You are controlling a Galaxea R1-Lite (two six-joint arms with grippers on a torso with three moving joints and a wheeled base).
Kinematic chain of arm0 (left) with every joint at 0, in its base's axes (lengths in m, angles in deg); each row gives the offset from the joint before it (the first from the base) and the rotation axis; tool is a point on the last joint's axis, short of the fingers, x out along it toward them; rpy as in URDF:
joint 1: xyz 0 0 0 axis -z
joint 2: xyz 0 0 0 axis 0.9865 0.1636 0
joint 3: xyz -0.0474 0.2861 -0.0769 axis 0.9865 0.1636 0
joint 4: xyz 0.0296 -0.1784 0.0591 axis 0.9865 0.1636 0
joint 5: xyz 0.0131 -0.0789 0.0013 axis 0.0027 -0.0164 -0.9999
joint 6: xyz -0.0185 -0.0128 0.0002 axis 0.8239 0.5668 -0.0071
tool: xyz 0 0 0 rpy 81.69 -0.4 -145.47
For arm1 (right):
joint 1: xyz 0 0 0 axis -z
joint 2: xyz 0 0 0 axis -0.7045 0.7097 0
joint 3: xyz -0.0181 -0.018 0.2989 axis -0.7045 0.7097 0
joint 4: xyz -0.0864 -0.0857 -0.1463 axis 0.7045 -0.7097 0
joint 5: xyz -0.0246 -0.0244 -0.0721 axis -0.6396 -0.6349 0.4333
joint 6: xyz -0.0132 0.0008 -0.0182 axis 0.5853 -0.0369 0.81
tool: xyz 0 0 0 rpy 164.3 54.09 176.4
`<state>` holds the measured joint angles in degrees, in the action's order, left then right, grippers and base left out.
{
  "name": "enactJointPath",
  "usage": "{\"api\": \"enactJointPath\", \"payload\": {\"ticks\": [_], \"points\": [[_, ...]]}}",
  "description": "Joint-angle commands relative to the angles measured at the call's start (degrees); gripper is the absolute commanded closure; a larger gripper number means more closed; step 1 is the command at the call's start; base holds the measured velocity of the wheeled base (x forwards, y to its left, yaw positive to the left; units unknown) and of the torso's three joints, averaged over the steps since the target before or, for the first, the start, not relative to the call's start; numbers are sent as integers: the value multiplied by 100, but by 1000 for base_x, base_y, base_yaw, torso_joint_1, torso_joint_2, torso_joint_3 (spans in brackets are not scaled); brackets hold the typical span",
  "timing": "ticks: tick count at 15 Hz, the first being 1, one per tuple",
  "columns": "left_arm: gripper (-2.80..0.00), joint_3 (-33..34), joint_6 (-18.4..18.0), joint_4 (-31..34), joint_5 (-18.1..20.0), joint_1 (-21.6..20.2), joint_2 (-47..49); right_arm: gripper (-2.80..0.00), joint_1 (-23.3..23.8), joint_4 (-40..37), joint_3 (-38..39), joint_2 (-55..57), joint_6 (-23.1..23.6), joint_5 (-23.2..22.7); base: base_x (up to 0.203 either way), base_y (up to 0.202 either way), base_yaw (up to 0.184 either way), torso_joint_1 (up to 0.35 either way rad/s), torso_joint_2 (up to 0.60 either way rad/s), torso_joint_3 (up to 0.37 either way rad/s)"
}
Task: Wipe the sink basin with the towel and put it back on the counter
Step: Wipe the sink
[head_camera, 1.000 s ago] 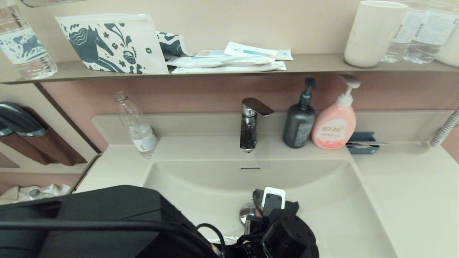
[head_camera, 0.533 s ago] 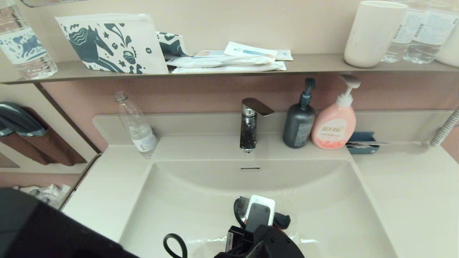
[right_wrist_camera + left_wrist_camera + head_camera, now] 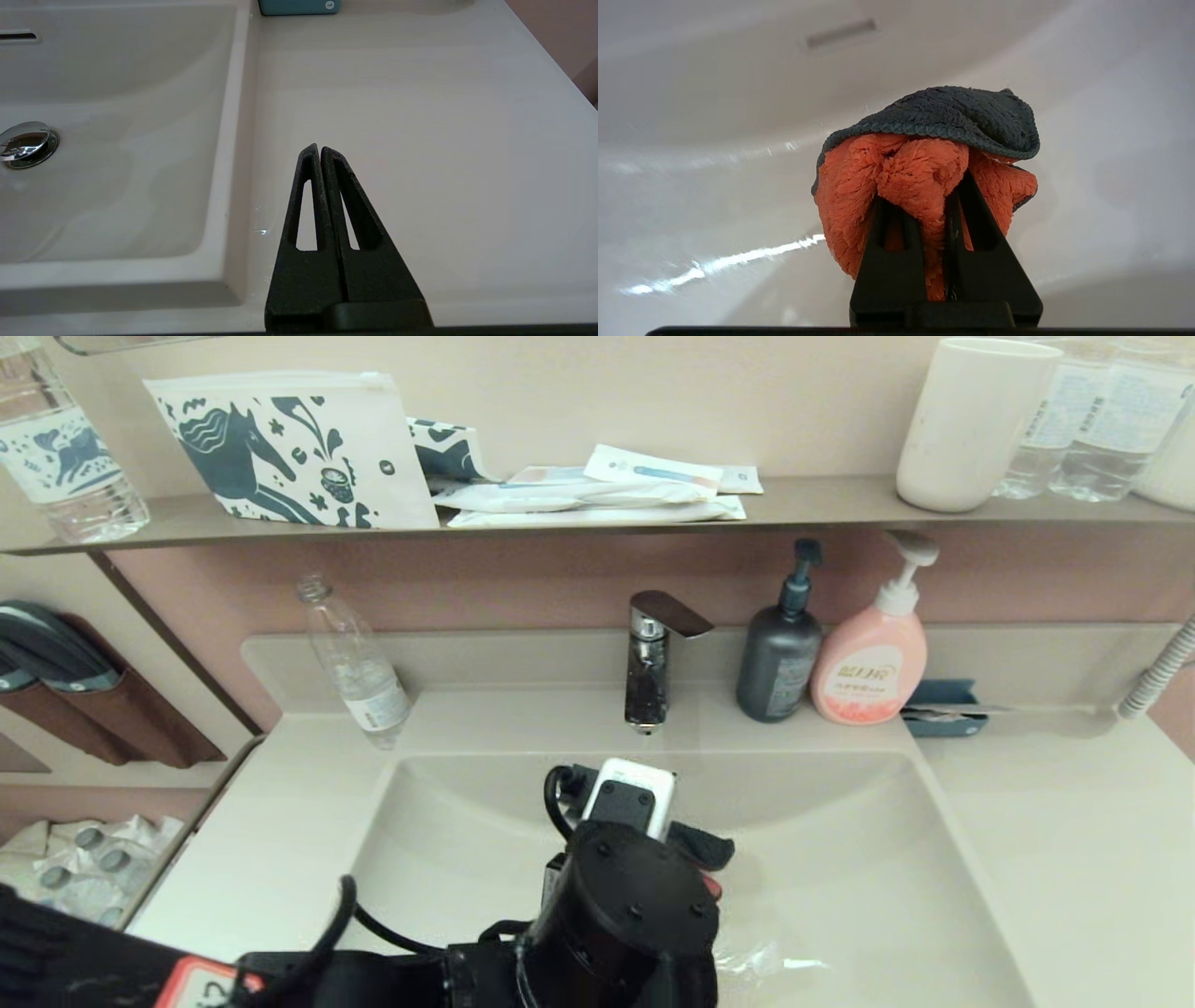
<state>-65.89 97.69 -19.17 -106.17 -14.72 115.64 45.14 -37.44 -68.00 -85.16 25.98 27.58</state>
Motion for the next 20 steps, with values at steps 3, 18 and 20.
{"api": "enactJointPath", "payload": {"ticks": [3,18,20], "points": [[0,-246,-338,-25,11,-211,-341,0,0,0,0,5,-2,1,0,0,0,0,0,0],[0,-1092,-164,-195,366,-189,-508,0,0,-163,-77,11,90,-43,0,0,0,0,0,0],[0,-1057,-71,-195,358,-145,-509,0,-6,-624,-298,25,100,-51,0,0,0,0,0,0]]}}
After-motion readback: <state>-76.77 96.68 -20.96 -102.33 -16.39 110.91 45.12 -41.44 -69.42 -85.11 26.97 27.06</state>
